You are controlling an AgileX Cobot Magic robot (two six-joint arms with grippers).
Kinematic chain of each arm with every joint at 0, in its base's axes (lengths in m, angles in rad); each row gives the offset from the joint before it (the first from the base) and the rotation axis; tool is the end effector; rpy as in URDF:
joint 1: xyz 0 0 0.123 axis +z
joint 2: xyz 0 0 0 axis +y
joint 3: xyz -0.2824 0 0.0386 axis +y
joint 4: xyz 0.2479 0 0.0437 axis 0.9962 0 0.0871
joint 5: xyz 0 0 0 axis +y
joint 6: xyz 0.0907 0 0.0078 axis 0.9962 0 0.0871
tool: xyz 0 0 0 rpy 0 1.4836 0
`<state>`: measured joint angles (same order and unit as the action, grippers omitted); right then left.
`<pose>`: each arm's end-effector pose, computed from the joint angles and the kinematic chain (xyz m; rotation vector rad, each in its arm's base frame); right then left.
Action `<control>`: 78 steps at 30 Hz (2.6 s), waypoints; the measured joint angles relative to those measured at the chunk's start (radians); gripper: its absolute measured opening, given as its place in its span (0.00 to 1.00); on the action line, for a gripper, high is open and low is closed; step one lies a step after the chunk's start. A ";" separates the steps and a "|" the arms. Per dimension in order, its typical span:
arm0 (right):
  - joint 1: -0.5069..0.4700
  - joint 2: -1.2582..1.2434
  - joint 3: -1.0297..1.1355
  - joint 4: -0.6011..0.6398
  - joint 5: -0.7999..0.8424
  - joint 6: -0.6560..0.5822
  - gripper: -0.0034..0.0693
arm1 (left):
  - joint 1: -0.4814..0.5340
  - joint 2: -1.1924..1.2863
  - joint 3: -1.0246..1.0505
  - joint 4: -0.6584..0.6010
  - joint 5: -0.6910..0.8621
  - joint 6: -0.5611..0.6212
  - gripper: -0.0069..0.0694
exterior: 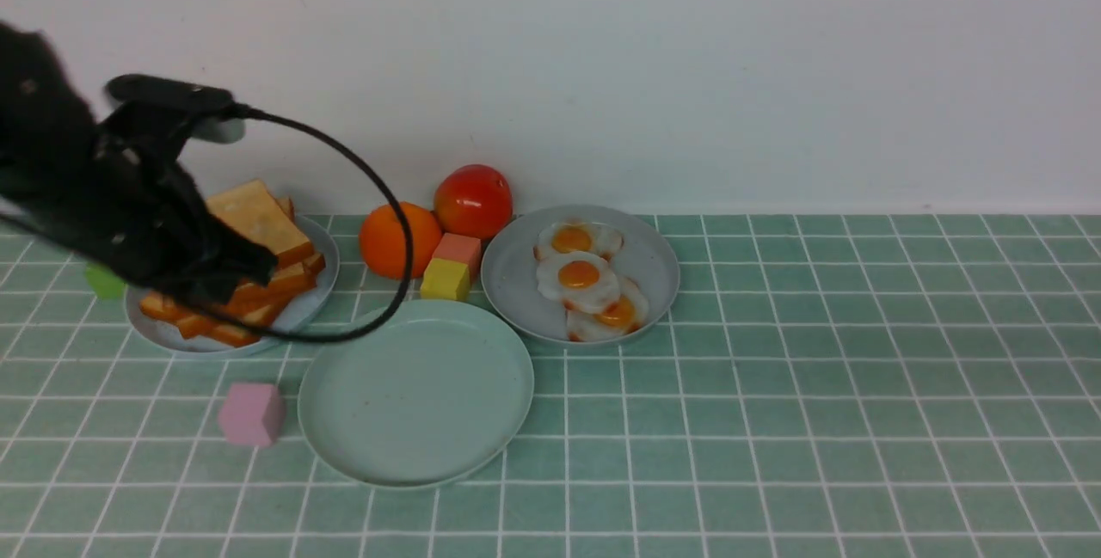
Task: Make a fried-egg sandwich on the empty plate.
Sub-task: Use the left arm to grab a slice of bread
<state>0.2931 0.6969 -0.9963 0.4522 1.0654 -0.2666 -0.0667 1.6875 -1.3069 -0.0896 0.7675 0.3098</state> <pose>0.0856 0.0622 0.3989 -0.5773 2.1298 0.5755 0.3608 -0.0298 0.2682 0.4291 2.5911 -0.0201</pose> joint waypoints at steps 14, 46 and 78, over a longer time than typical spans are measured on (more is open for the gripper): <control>0.086 0.008 -0.016 -0.011 0.034 -0.008 0.05 | 0.087 0.305 -0.379 -0.032 0.121 0.304 0.24; 0.086 0.010 -0.016 -0.007 -0.028 -0.008 0.07 | 0.086 0.358 -0.391 -0.086 0.054 0.421 0.62; 0.086 0.010 -0.016 -0.006 -0.028 -0.012 0.09 | 0.080 0.398 -0.360 0.026 -0.003 0.329 0.13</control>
<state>0.3793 0.7071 -1.0127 0.4458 1.0375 -0.2790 0.0137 2.0855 -1.6671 -0.0640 0.7646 0.6389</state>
